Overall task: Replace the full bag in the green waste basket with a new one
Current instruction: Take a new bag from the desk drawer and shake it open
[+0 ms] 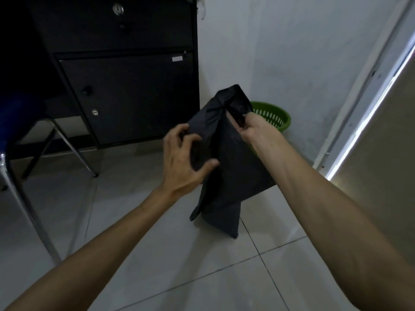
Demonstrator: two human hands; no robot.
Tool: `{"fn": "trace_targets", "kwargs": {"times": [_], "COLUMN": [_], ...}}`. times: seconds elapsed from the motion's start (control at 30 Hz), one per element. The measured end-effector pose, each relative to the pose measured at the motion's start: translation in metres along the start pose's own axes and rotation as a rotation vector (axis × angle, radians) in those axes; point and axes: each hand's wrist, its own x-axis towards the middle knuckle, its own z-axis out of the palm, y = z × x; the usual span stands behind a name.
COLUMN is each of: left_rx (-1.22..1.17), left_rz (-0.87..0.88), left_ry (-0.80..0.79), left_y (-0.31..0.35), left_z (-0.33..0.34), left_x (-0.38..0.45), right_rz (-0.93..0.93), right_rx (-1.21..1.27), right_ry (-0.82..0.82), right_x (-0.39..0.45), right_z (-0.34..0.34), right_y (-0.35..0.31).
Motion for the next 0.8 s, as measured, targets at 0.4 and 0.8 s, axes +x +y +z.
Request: {"fn": "trace_targets", "kwargs": {"times": [0.4,0.8], "left_rx": [-0.064,-0.267], "left_rz": [-0.200,-0.490], "left_ry": [-0.208,-0.171], "left_y": [0.027,0.002], "left_z": [0.056,0.060], "left_x": [-0.005,0.037], "right_rz": [0.262,0.266], "right_rx": [0.087,-0.069], "right_ry": [-0.133,-0.179], "right_x": [-0.039,-0.032], "right_z": [0.021,0.018], "right_y": [0.000,-0.002]}}
